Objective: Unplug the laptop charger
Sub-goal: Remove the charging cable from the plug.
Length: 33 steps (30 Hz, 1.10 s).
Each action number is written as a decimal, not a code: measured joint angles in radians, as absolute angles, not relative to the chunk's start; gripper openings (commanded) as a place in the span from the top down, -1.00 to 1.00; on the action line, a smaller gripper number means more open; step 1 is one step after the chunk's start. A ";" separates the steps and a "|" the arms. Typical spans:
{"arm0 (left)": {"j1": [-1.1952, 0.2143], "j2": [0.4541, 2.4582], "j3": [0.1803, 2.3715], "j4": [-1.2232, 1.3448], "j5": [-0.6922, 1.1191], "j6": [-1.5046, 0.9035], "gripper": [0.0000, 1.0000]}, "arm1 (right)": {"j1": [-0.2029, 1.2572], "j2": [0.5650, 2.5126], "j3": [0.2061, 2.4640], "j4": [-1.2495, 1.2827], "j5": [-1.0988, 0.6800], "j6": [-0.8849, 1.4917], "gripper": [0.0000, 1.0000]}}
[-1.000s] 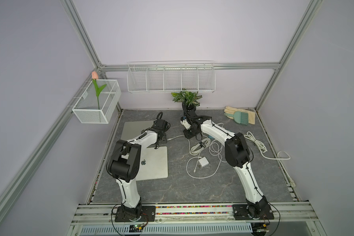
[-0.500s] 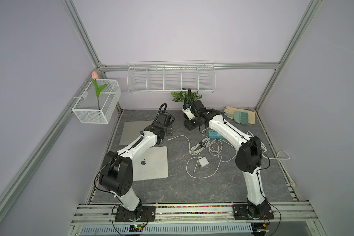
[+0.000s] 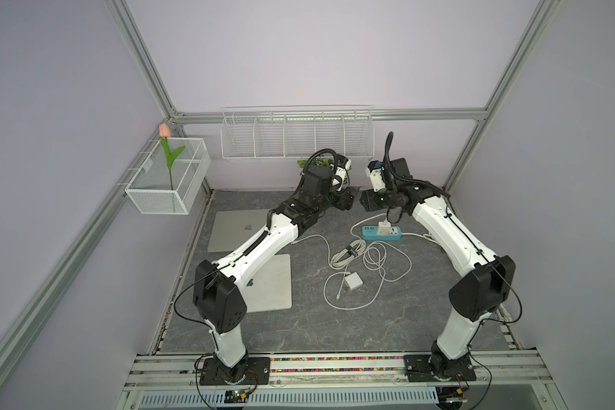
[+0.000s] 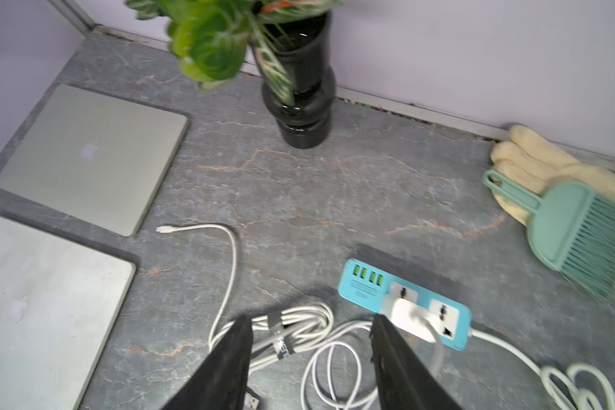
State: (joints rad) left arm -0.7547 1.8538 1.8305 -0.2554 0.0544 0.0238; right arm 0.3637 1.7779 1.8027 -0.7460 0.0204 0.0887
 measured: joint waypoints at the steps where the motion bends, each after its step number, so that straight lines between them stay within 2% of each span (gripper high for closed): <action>1: -0.766 1.899 1.883 -0.265 0.081 0.037 -0.57 | 0.341 1.766 1.784 -0.743 0.017 0.096 -0.14; 10: -0.810 2.289 2.338 -0.453 0.284 0.147 -0.59 | 0.125 1.675 1.605 -0.680 -0.037 0.140 -0.15; 15: -0.833 2.438 2.520 -0.538 0.340 0.182 -0.58 | 0.040 1.640 1.491 -0.637 -0.065 0.154 -0.14; 18: -0.842 2.453 2.516 -0.559 0.348 0.189 -0.58 | 0.035 1.640 1.450 -0.609 -0.066 0.154 -0.13; 21: -0.844 2.445 2.467 -0.540 0.357 0.203 -0.70 | 0.036 1.640 1.403 -0.567 -0.075 0.154 -0.13; 26: -0.845 2.445 2.457 -0.567 0.356 0.255 -0.72 | 0.035 1.640 1.316 -0.491 -0.101 0.168 -0.14; 30: -0.847 2.449 2.484 -0.590 0.356 0.294 -0.71 | 0.036 1.640 1.262 -0.446 -0.120 0.173 -0.13; 33: -0.850 2.454 2.488 -0.591 0.362 0.311 -0.62 | 0.035 1.640 1.239 -0.425 -0.126 0.173 -0.14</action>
State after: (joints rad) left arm -0.8497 2.4538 2.4882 -0.5907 0.3618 0.3111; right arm 0.0353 1.6402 1.2392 -0.4252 -0.1261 0.1730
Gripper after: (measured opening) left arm 0.825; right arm 0.568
